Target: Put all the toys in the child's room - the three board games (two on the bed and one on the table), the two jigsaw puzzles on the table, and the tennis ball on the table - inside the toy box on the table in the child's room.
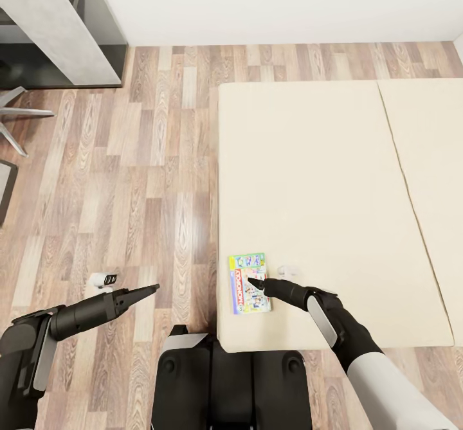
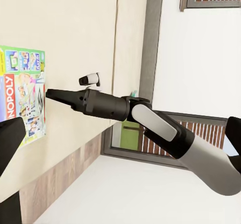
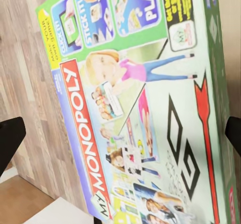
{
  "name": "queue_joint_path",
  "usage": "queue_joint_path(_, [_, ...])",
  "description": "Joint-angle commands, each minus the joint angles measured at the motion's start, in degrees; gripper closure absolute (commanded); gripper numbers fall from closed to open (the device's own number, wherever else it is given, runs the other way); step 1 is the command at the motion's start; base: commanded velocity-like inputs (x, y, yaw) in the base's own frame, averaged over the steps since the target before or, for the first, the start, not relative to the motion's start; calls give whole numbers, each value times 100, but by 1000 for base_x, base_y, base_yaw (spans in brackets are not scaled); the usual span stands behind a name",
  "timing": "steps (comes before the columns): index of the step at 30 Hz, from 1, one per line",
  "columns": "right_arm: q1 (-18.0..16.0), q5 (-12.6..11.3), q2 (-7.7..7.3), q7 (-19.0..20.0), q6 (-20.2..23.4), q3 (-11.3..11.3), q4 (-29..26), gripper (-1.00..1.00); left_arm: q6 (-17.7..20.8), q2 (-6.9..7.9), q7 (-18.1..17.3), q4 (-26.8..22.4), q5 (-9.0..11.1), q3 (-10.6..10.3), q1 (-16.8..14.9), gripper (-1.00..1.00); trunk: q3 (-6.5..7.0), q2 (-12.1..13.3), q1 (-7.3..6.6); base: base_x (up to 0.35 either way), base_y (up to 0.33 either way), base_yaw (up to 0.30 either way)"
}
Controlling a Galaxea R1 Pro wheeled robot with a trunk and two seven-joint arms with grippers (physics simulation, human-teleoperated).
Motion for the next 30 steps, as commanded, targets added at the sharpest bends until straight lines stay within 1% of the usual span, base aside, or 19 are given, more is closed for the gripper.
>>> queue_joint_path(1, [-1,-47,-5,-10,36,13,-6,-100,61,1,-22,-1,-2,1,-2,-100,-6,-9,3,0,25,0])
queue_joint_path(30, [-1,-47,-5,-9,31,13,-11,-100,61,1,-22,-1,-2,1,0,-100,-6,-9,3,0,3,0])
